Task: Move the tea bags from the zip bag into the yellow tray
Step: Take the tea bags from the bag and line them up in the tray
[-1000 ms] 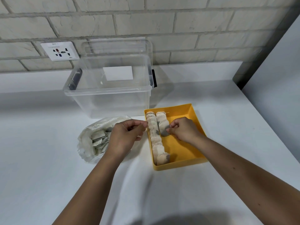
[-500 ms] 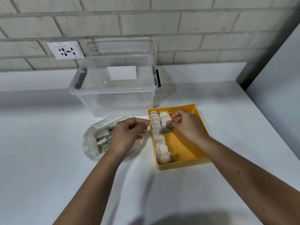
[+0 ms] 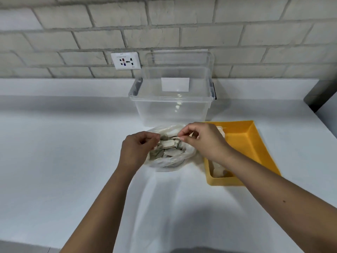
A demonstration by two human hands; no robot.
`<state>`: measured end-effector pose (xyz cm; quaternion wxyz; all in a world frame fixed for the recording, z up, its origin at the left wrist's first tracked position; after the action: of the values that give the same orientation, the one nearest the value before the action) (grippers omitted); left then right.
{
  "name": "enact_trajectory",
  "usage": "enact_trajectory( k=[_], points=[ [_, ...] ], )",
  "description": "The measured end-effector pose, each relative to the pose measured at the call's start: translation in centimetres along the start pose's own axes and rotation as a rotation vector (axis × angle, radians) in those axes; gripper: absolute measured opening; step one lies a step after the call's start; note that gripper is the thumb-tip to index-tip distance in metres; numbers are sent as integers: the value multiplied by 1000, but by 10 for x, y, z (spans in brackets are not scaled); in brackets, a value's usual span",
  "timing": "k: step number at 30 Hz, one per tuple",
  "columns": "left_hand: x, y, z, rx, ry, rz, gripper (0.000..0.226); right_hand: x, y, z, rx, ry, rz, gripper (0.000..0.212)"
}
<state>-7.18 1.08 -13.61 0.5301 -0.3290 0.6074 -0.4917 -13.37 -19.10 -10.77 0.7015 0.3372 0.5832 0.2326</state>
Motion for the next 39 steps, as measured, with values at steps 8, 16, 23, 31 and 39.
enact_trajectory(
  k=[8,16,23,31,39],
  points=[
    [37,11,-4,216,357,362,28,24,-8,7,-2,122,-242,15],
    [45,23,5,252,317,454,6,24,-14,8,52,142,-240,16],
    [17,20,11,112,-4,218,14,25,-15,-1,84,233,-393,15],
    [4,26,6,76,-63,172,11,64,-3,24,-83,343,-598,25],
    [-5,33,7,-22,-70,13,5,80,-8,34,-149,473,-828,29]
  ],
)
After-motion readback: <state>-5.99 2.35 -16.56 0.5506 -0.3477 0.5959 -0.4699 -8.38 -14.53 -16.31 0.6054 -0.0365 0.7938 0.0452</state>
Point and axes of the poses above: each hand's wrist, its own z-axis towards the middle knuckle, its own x-axis out of the palm, y = z × x, the point moved 5 cm from there along z, towards the middle knuckle, and after that the axes turned 5 degrees about x, right-handed, at the moved point
